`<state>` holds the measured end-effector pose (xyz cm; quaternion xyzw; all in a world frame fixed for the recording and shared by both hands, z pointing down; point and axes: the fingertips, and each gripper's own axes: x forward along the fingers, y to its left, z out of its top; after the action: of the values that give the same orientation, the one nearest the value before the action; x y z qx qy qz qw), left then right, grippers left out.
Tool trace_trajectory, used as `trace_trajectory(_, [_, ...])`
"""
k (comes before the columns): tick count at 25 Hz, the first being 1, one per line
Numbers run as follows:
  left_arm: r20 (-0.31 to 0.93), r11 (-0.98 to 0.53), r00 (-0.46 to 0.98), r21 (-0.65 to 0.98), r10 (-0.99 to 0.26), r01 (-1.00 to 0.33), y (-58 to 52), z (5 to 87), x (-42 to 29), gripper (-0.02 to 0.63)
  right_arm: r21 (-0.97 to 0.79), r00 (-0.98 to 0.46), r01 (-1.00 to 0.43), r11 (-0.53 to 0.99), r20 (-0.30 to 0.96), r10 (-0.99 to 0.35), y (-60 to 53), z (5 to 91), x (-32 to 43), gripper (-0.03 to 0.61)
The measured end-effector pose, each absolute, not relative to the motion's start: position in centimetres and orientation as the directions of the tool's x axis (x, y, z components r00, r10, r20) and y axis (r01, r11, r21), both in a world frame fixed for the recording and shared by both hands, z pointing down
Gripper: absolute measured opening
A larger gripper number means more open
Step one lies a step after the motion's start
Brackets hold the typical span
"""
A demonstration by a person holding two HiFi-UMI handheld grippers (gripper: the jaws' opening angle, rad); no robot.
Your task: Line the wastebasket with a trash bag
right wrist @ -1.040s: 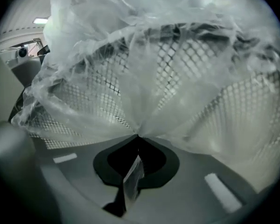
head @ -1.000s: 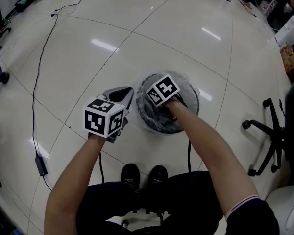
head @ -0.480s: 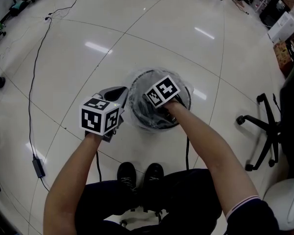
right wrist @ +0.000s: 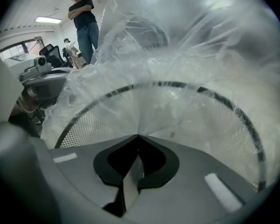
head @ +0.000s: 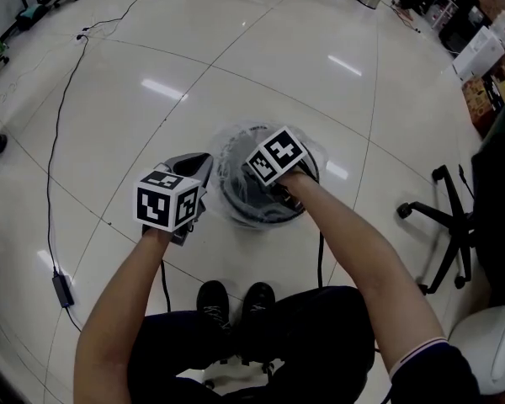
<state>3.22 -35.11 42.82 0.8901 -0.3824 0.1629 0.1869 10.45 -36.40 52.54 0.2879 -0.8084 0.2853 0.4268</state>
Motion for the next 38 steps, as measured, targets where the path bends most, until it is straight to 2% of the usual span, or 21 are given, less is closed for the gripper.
trace_trajectory(14, [0.434,-0.629,0.633,0.176,-0.641,-0.757,-34.0,41.4,2.5,0.011,-0.170,-0.429,-0.736,0.655,0.866,-0.257,-35.0,51.5,11.8,0.003])
trace_trajectory(15, [0.425,-0.635,0.644,0.185,-0.637,-0.750,-33.9,41.1,2.7,0.019,-0.167,-0.425,-0.738,0.654,0.868,-0.257,-34.9,51.8,11.9,0.003])
trace_trajectory(17, [0.415,-0.654,0.668,0.200,-0.618,-0.729,-33.9,40.7,3.5,0.077,-0.171,-0.426,-0.740,0.650,0.868,-0.257,-35.0,52.2,12.1,0.003])
trace_trajectory(20, [0.455,-0.675,0.667,0.175,-0.590,-0.717,-34.3,41.6,5.3,0.103,-0.193,-0.447,-0.738,0.647,0.858,-0.254,-35.0,52.5,12.0,0.002])
trace_trajectory(24, [0.543,-0.658,0.626,0.167,-0.560,-0.734,-35.0,45.6,6.1,0.103,-0.216,-0.473,-0.722,0.658,0.847,-0.240,-35.1,52.9,11.3,0.002])
trace_trajectory(38, [0.550,-0.642,0.611,0.166,-0.569,-0.748,-35.4,46.4,6.1,0.103,-0.262,-0.512,-0.715,0.648,0.828,-0.230,-34.1,50.1,11.9,0.006])
